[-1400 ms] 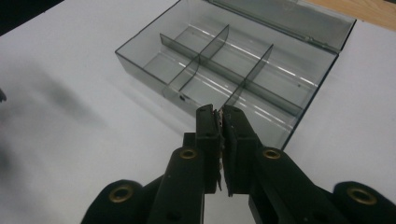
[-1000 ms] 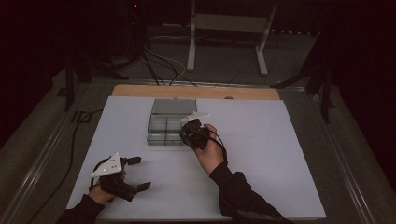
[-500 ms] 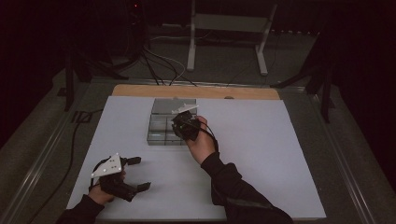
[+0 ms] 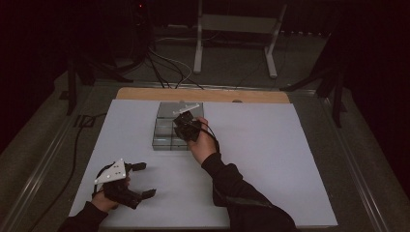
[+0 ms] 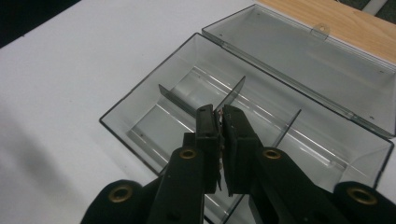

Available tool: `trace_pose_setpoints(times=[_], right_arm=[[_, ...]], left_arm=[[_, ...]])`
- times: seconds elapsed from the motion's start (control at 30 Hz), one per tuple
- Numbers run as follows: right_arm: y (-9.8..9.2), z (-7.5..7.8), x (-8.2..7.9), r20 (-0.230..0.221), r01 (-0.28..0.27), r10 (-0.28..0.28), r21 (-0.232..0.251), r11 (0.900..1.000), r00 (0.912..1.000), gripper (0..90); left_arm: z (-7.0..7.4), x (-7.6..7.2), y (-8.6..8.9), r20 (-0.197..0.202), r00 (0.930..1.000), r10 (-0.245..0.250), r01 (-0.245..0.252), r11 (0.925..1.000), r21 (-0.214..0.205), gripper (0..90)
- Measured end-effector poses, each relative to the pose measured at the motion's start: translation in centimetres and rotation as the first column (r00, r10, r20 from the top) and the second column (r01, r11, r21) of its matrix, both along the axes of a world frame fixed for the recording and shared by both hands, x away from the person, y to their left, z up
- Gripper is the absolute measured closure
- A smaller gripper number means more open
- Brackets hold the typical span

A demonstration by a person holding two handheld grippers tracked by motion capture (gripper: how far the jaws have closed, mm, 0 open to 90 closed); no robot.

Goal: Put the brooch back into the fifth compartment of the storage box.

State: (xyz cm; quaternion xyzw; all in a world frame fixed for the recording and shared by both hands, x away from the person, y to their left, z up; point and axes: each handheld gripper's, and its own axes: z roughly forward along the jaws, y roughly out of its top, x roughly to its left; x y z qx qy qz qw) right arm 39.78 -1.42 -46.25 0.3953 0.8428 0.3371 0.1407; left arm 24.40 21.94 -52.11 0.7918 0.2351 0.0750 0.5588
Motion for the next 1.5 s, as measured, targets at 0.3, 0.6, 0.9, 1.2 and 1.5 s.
trace_pose_setpoints(times=[0.3, 0.6, 0.9, 1.2, 1.5], right_arm=[[0.7, -1.6, 0.9, -0.036, -0.003, 0.002, -0.011, 0.9999, 0.9994, 84.4], [0.4, -1.7, 1.2, -0.048, 0.010, -0.010, 0.016, 0.9998, 0.9988, 58.2], [-1.2, -0.2, 0.3, -0.061, -0.037, 0.045, 0.121, 0.9920, 0.9971, 22.8], [-2.8, 1.4, -1.2, -0.027, -0.128, 0.134, 0.177, 0.9758, 0.9906, 14.0], [-4.3, 1.4, -2.0, -0.002, -0.225, 0.228, 0.173, 0.9590, 0.9736, 0.0]], left_arm=[[0.0, 0.0, 0.0, -0.001, 1.0000, -0.002, 0.002, 1.0000, -0.001, 1.1], [0.0, 0.0, 0.0, -0.002, 1.0000, -0.003, 0.003, 1.0000, -0.003, 1.1], [0.0, 0.0, 0.0, 0.000, 1.0000, -0.002, 0.002, 1.0000, 0.004, 1.1], [0.0, 0.1, -0.1, 0.000, 1.0000, -0.002, 0.002, 1.0000, 0.005, 1.1], [0.0, 0.0, -0.1, 0.001, 1.0000, 0.000, 0.000, 1.0000, 0.007, 1.1]])
